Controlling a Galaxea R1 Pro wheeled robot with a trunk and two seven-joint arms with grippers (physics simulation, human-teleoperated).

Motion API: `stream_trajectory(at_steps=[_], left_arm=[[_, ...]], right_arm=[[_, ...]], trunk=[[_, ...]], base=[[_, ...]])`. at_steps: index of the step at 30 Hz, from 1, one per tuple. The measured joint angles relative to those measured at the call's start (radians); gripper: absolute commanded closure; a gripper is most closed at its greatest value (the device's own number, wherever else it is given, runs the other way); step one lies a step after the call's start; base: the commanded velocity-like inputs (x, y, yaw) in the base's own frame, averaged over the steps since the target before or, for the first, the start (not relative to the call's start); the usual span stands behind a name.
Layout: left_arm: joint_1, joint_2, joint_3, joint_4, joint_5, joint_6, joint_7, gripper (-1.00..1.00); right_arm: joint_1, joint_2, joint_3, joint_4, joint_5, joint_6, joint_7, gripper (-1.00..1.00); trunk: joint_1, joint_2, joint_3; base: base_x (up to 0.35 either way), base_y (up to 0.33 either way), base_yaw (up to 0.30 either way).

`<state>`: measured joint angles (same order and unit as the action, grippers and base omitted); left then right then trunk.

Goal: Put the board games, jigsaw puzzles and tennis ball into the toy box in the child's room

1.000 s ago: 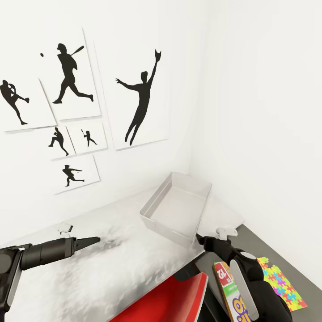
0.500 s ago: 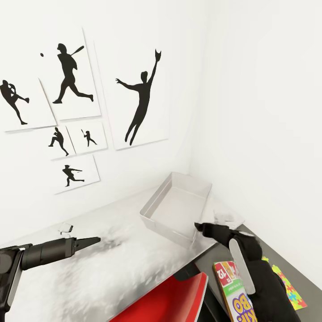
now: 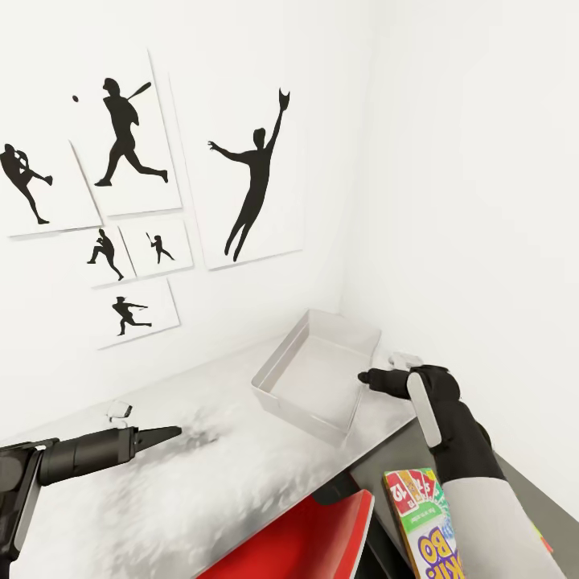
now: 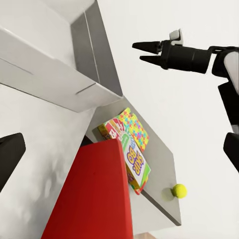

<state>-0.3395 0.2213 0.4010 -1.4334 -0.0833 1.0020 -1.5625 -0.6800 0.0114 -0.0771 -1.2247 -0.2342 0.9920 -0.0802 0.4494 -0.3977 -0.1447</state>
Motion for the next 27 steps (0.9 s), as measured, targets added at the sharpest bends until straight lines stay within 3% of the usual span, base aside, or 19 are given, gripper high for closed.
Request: stream_trajectory(at_steps=[3, 9, 12, 13, 16, 22, 27], left_arm=[[0.0, 0.0, 0.0, 0.0, 0.0, 0.0, 0.0, -1.0], [-0.002, -0.002, -0.001, 0.0, 0.0, 0.009, 0.0, -1.0], [-0.013, -0.028, -0.024, 0.001, -0.002, 0.017, 0.0, -1.0], [-0.02, -0.052, -0.041, 0.003, -0.003, 0.022, 0.0, -1.0], [-0.052, -0.083, -0.059, 0.008, -0.015, 0.027, 0.021, -1.0], [-0.195, -0.2, -0.086, 0.116, -0.051, 0.032, 0.192, -1.0], [-0.357, -0.266, -0.093, 0.345, -0.058, 0.028, 0.422, -1.0]], right_arm=[[-0.042, -0.001, -0.023, 0.101, 0.002, -0.002, -0.021, -1.0], [-0.063, -0.001, -0.042, 0.154, 0.003, -0.011, -0.033, -1.0], [-0.065, 0.0, -0.044, 0.162, 0.002, -0.02, -0.038, -1.0], [-0.065, 0.0, -0.043, 0.162, 0.003, -0.022, -0.039, -1.0], [-0.066, 0.0, -0.042, 0.162, 0.003, -0.023, -0.04, -1.0], [-0.067, 0.001, -0.038, 0.159, 0.003, -0.024, -0.041, -1.0], [-0.07, 0.003, -0.037, 0.157, 0.001, -0.023, -0.041, -1.0]], trunk=[[0.0, 0.0, 0.0], [0.0, 0.0, 0.0], [0.0, 0.0, 0.0], [0.0, 0.0, 0.0], [0.0, 0.0, 0.0], [0.0, 0.0, 0.0], [0.0, 0.0, 0.0]], base=[[0.0, 0.0, 0.0], [0.0, 0.0, 0.0], [0.0, 0.0, 0.0], [0.0, 0.0, 0.0], [0.0, 0.0, 0.0], [0.0, 0.0, 0.0], [0.0, 0.0, 0.0]])
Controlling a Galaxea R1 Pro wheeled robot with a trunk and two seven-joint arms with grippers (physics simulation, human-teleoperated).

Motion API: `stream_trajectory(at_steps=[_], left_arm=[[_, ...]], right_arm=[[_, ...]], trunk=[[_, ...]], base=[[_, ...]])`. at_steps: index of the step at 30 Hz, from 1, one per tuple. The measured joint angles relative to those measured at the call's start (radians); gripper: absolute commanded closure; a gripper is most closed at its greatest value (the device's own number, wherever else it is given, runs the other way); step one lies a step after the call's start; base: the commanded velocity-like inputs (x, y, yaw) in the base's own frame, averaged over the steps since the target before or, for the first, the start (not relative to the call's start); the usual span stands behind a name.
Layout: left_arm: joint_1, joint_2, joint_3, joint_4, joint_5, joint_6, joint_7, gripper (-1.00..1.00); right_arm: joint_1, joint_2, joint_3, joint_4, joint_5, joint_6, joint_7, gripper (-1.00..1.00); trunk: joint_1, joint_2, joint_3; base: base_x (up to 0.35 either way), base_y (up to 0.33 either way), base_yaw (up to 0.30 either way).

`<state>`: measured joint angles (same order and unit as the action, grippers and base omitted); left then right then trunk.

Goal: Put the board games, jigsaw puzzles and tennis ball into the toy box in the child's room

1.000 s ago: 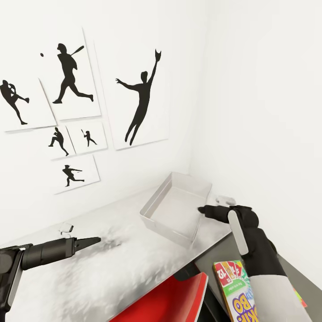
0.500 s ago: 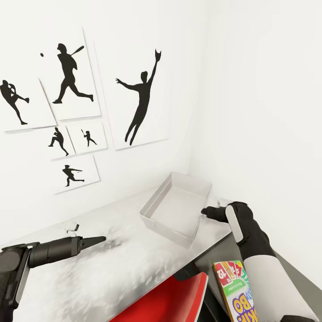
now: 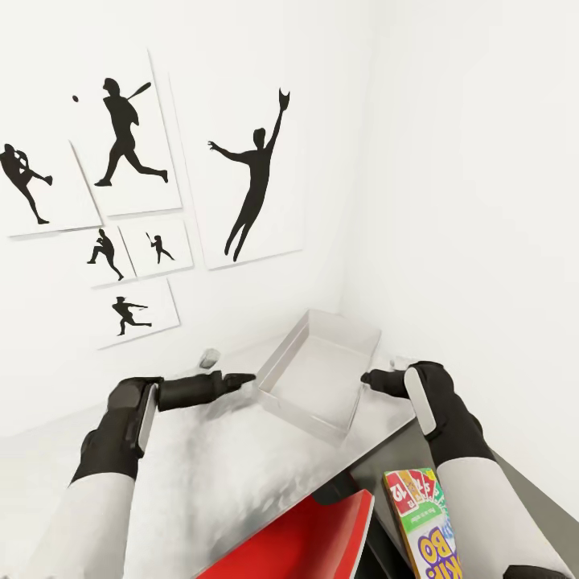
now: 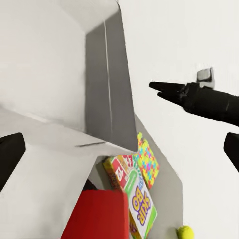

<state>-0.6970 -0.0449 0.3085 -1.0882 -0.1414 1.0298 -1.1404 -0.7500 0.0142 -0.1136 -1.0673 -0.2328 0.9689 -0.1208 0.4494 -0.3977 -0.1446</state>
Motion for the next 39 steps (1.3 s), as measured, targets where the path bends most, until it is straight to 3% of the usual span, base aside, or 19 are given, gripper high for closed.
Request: stream_trajectory(at_steps=[2, 4, 6, 9, 14, 17, 19, 20, 22, 23, 24, 25, 26, 29, 32, 39], left_arm=[[-0.066, -0.039, -0.001, 0.109, 0.002, -0.003, 0.12, -1.0], [-0.094, -0.06, -0.002, 0.153, 0.003, -0.005, 0.18, -1.0], [-0.132, -0.099, -0.002, 0.204, 0.006, -0.007, 0.297, -1.0], [-0.152, -0.128, -0.001, 0.226, 0.013, -0.007, 0.397, -1.0], [-0.168, -0.128, -0.002, 0.253, 0.09, -0.011, 0.56, -1.0], [-0.171, -0.128, -0.002, 0.297, 0.203, -0.064, 0.695, -1.0], [-0.172, -0.128, -0.005, 0.342, 0.349, -0.145, 0.87, -1.0], [-0.172, -0.128, -0.005, 0.353, 0.389, -0.165, 0.921, -1.0], [-0.172, -0.128, -0.014, 0.391, 0.525, -0.221, 1.108, -1.0], [-0.173, -0.128, -0.022, 0.398, 0.555, -0.23, 1.145, -1.0], [-0.173, -0.128, -0.034, 0.404, 0.581, -0.238, 1.176, -1.0], [-0.173, -0.128, -0.087, 0.414, 0.651, -0.258, 1.235, -1.0], [-0.173, -0.128, -0.131, 0.415, 0.695, -0.273, 1.263, -1.0], [-0.173, -0.128, -0.211, 0.415, 0.786, -0.322, 1.301, -1.0], [-0.173, -0.129, -0.247, 0.416, 0.854, -0.354, 1.319, -1.0], [-0.173, -0.129, -0.261, 0.418, 0.88, -0.365, 1.354, -1.0]], right_arm=[[-0.008, 0.007, 0.0, 0.0, 0.0, 0.0, 0.0, -1.0], [-0.014, 0.013, 0.0, 0.002, 0.003, 0.001, 0.0, -1.0], [-0.024, 0.024, 0.0, 0.003, 0.009, 0.001, -0.001, -1.0], [-0.031, 0.038, 0.0, 0.004, 0.013, 0.002, -0.002, -1.0], [-0.043, 0.06, 0.002, 0.005, 0.014, 0.004, -0.034, -1.0], [-0.047, 0.077, 0.003, 0.005, 0.012, 0.007, -0.077, -1.0], [-0.048, 0.093, 0.004, 0.005, 0.011, 0.011, -0.108, -1.0], [-0.048, 0.096, 0.004, 0.005, 0.012, 0.012, -0.115, -1.0], [-0.048, 0.103, 0.005, 0.005, 0.011, 0.014, -0.129, -1.0], [-0.048, 0.104, 0.005, 0.004, 0.011, 0.015, -0.131, -1.0], [-0.049, 0.105, 0.005, 0.004, 0.011, 0.015, -0.132, -1.0], [-0.049, 0.106, 0.005, 0.004, 0.011, 0.016, -0.135, -1.0], [-0.049, 0.107, 0.005, 0.004, 0.01, 0.016, -0.137, -1.0], [-0.049, 0.107, 0.005, 0.003, 0.007, 0.016, -0.138, -1.0], [-0.048, 0.106, 0.005, 0.001, 0.005, 0.016, -0.138, -1.0], [-0.048, 0.106, 0.005, 0.001, 0.004, 0.016, -0.137, -1.0]], trunk=[[0.0, 0.0, 0.0], [0.0, 0.0, 0.0], [0.0, 0.0, 0.0], [0.0, 0.0, 0.0], [0.0, 0.0, 0.0], [0.0, 0.0, 0.0], [0.0, 0.0, 0.0], [0.0, 0.0, 0.0], [0.0, 0.0, 0.0], [0.0, 0.0, 0.0], [0.0, 0.0, 0.0], [0.0, 0.0, 0.0], [0.0, 0.0, 0.0], [0.0, 0.0, 0.0], [0.0, 0.0, 0.0], [0.0, 0.0, 0.0]], base=[[0.0, 0.0, 0.0], [0.0, 0.0, 0.0], [0.0, 0.0, 0.0], [0.0, 0.0, 0.0], [0.0, 0.0, 0.0], [0.0, 0.0, 0.0], [0.0, 0.0, 0.0], [0.0, 0.0, 0.0], [0.0, 0.0, 0.0], [0.0, 0.0, 0.0], [0.0, 0.0, 0.0], [0.0, 0.0, 0.0], [0.0, 0.0, 0.0], [0.0, 0.0, 0.0], [0.0, 0.0, 0.0], [0.0, 0.0, 0.0]])
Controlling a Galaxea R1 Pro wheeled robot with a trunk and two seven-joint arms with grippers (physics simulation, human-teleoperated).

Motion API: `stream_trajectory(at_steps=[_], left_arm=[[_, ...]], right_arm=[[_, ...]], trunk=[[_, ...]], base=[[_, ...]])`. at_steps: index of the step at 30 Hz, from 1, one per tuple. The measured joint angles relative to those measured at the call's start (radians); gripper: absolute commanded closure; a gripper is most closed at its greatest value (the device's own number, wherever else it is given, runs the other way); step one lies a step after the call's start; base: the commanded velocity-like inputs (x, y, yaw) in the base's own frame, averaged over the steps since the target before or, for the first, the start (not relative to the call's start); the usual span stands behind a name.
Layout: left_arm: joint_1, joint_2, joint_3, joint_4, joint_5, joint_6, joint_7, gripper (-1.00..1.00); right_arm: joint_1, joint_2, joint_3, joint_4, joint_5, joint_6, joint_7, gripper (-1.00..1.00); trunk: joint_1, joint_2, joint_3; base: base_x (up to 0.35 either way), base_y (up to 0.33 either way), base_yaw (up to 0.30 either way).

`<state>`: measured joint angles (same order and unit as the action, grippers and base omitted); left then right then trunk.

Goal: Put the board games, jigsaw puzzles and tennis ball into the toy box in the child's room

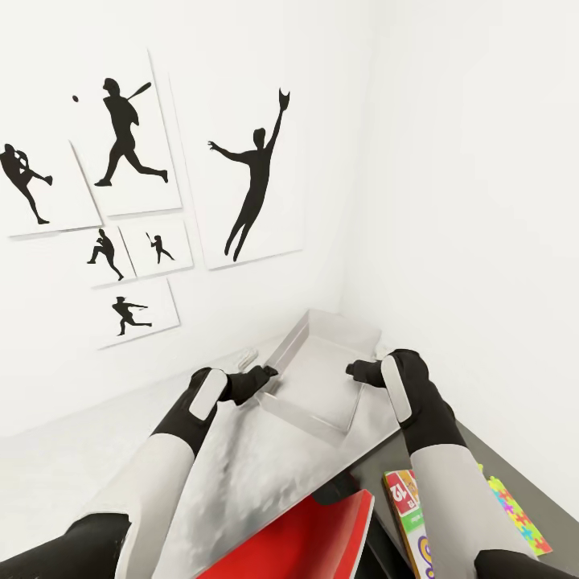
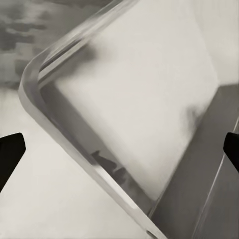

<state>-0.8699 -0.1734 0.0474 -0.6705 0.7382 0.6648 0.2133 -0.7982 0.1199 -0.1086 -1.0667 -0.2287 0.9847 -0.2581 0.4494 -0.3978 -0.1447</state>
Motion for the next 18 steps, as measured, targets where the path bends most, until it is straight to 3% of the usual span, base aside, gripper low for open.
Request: stream_trajectory(at_steps=[18], left_arm=[[0.001, 0.0, -0.002, 0.004, 0.003, -0.019, 0.005, -1.0]], right_arm=[[0.0, -0.003, -0.002, 0.001, -0.004, 0.002, 0.001, -1.0]], trunk=[[0.0, 0.0, -0.003]], base=[[0.0, 0.0, 0.0]])
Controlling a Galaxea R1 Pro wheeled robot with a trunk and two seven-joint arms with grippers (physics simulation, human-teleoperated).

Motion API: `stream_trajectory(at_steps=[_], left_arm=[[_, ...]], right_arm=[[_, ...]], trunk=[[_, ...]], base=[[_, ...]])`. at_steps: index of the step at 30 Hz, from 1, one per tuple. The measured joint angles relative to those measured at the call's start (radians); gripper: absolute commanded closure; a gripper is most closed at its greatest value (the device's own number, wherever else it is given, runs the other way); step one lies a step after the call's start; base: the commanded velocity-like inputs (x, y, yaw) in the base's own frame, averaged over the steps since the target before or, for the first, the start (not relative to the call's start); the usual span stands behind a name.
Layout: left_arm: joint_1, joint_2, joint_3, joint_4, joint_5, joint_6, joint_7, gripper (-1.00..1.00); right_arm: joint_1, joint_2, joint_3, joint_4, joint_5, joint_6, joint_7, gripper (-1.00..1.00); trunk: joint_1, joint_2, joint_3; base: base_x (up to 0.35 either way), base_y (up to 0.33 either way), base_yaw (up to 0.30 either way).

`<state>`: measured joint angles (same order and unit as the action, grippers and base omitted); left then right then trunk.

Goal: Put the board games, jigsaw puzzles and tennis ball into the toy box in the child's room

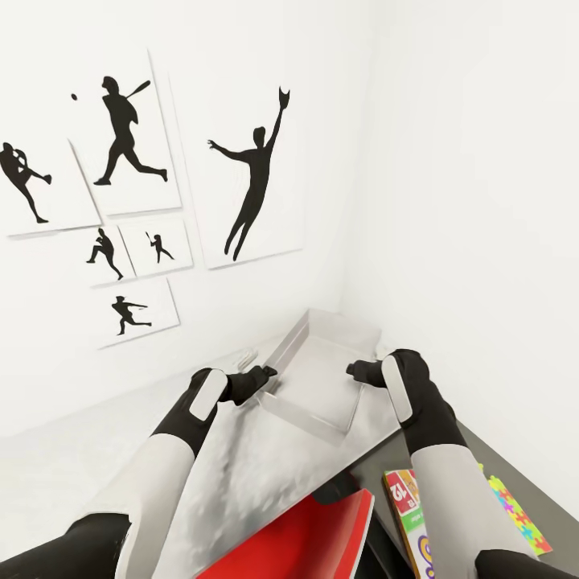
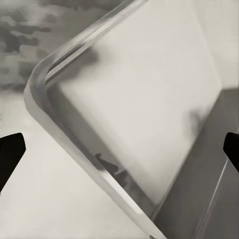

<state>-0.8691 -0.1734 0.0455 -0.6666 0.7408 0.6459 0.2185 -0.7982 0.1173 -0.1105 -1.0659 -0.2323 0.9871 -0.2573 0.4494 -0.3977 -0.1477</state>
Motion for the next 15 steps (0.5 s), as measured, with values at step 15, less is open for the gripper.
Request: stream_trajectory(at_steps=[15], left_arm=[[0.0, 0.0, -0.001, 0.002, 0.0, -0.008, 0.0, -1.0]], right_arm=[[0.0, -0.009, 0.0, 0.001, -0.002, 0.003, 0.002, -1.0]], trunk=[[0.0, 0.0, -0.018]], base=[[0.0, 0.0, 0.0]])
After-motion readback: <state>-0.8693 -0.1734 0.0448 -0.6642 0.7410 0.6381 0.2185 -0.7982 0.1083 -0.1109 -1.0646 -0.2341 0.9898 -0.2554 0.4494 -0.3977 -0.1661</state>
